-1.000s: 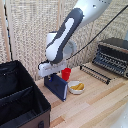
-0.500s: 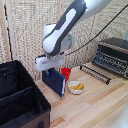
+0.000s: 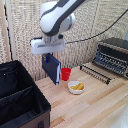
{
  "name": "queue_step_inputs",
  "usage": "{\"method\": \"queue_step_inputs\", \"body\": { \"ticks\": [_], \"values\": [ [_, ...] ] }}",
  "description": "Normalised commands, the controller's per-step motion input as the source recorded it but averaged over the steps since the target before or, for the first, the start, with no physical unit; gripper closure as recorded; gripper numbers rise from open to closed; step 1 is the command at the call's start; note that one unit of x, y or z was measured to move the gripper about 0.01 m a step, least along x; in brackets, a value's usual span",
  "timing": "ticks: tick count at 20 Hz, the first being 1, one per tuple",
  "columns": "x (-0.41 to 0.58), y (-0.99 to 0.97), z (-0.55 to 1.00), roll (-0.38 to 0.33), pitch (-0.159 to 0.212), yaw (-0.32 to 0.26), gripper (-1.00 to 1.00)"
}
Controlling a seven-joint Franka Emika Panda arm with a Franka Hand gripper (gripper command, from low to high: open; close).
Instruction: Gently maneuver your gripper in the book's direction. Confidently hold the book by angling your gripper properly. Relocate the book to the caddy. Pinpoint the back pocket of the caddy and set the book down inside it.
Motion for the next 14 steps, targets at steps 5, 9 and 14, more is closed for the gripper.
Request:
{"method": "queue_step_inputs", "body": {
  "ticks": [5,9,14],
  "values": [
    [0.111,0.01,0.93,-0.026,0.006,-0.289,1.0],
    [0.149,0.11,0.82,-0.002,0.0,-0.27,1.0],
    [0.233,0.19,0.62,0.012,0.018,-0.245,1.0]
  ]
}}
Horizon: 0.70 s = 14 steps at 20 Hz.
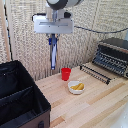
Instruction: Gently maneuver your gripper in the book's direction. Confidently hold the book by angling your gripper properly. Relocate the book to the caddy. Pinpoint the back pocket of the caddy and set the book down inside it.
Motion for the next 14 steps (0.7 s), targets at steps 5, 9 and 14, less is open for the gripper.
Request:
{"method": "queue_step_inputs", "body": {
  "ticks": [5,9,14],
  "values": [
    [0.035,0.33,0.54,0.055,0.003,-0.207,1.0],
    [-0.014,0.48,0.69,0.03,-0.019,-0.157,1.0],
    [-0.004,0.52,0.69,0.03,-0.015,-0.145,1.0]
  ]
}}
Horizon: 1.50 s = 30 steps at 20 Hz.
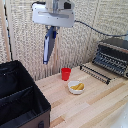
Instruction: Gently maneuver your gripper in the book's direction. Confidently hold the book by angling your gripper properly. Relocate the book to the caddy. Pinpoint the back pocket of the caddy and set the book down inside it.
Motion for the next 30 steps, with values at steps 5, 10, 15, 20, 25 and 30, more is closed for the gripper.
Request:
{"method": "queue_step_inputs", "body": {
  "ticks": [5,10,15,20,25,30],
  "values": [
    [0.065,0.74,0.56,0.021,0.02,-0.07,1.0],
    [0.205,0.81,0.4,0.028,0.052,-0.053,1.0],
    [0.21,0.78,0.38,0.035,0.039,-0.074,1.0],
    [0.06,0.55,0.36,0.038,0.007,-0.168,1.0],
    [0.0,0.34,0.34,0.045,0.0,-0.247,1.0],
    [0.0,0.39,0.34,0.04,0.0,-0.23,1.0]
  ]
}}
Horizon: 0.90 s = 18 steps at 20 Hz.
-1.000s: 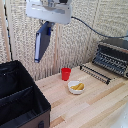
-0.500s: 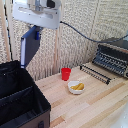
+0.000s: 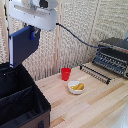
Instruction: Gently maneuver your gripper in the book's direction. Confidently hold the book by angling your gripper properly. Relocate the book to the caddy. Pinpoint the back pocket of the caddy and set the book down inside it.
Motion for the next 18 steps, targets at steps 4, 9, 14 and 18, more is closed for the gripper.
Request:
{"method": "queue_step_inputs", "body": {
  "ticks": [4,9,14,18],
  "values": [
    [0.067,0.55,0.35,0.031,0.001,-0.174,1.0],
    [0.154,0.64,0.35,0.023,0.012,-0.139,1.0],
    [0.152,0.66,0.34,0.016,0.01,-0.134,1.0],
    [0.064,0.65,0.26,0.007,0.004,-0.151,1.0]
  ]
}}
